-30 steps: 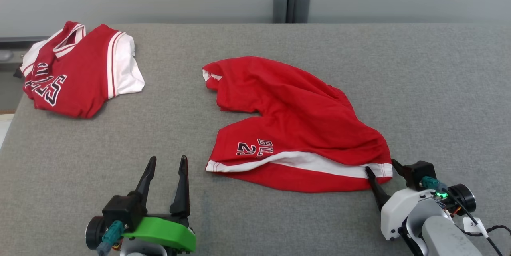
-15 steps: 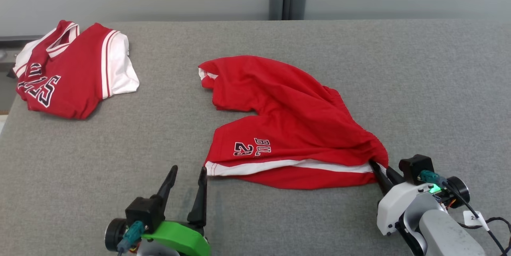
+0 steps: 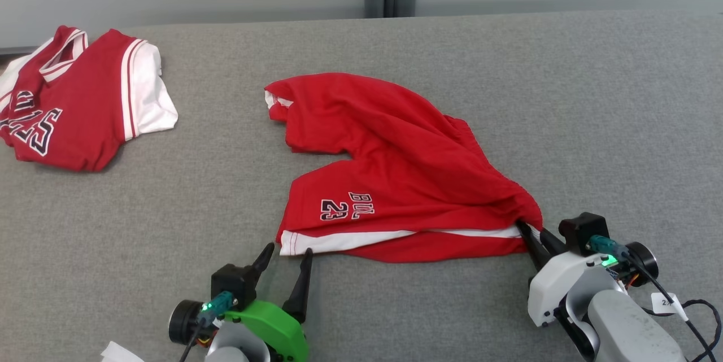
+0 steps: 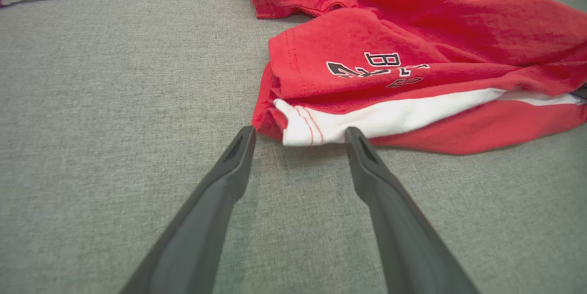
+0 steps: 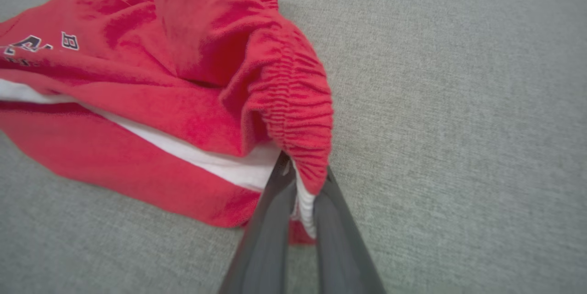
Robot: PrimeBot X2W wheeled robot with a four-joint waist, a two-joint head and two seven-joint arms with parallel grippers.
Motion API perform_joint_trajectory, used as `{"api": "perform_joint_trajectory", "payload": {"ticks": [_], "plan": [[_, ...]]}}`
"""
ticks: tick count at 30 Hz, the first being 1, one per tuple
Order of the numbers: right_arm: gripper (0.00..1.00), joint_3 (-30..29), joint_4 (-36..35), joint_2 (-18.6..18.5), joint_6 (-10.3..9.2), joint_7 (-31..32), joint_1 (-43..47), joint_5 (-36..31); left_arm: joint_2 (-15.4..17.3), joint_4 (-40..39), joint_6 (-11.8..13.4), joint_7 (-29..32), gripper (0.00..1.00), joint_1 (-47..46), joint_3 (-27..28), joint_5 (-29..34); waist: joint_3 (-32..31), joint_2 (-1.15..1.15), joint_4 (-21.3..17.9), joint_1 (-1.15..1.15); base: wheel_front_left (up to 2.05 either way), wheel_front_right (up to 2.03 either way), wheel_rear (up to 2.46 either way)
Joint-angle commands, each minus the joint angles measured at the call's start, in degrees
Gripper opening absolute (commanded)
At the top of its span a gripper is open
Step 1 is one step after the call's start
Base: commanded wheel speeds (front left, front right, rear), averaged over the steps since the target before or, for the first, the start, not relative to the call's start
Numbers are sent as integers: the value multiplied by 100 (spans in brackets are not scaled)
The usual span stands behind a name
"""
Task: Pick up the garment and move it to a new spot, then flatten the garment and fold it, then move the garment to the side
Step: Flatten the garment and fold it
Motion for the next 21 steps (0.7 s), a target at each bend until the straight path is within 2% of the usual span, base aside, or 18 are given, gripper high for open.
{"api": "perform_joint_trajectory", "payload": {"ticks": [1, 7, 9, 11, 15, 16, 21], "plan": [[0, 7, 22, -11, -8, -43, -63, 17, 12, 38, -15, -42, 100, -150, -46, -86, 33, 0, -27, 0, 0, 0, 0], [0, 47, 77, 25, -8, -77, -146, -18, 9, 213, -16, -96, 100, -336, -214, -283, 91, 0, -58, 0, 0, 0, 0], [0, 64, 99, 26, -8, -87, -154, -9, 14, 271, -17, -114, 85, -373, -251, -328, 104, 0, -64, 0, 0, 0, 0], [0, 74, 109, 27, -8, -102, -180, 4, 25, 322, -17, -110, 58, -383, -293, -364, 113, 0, -66, 0, 0, 0, 0], [0, 88, 140, 12, -8, -130, -214, 15, 45, 343, -17, -133, 41, -454, -339, -401, 124, 0, -65, 0, 0, 0, 0], [0, 94, 148, 7, -8, -142, -217, 20, 49, 329, -17, -141, 34, -466, -346, -405, 123, 0, -62, 0, 0, 0, 0], [0, 77, 158, 9, -8, -183, -260, 2, 75, 94, -13, -156, 11, -411, -211, -427, 112, 0, -48, 0, 0, 0, 0]]}}
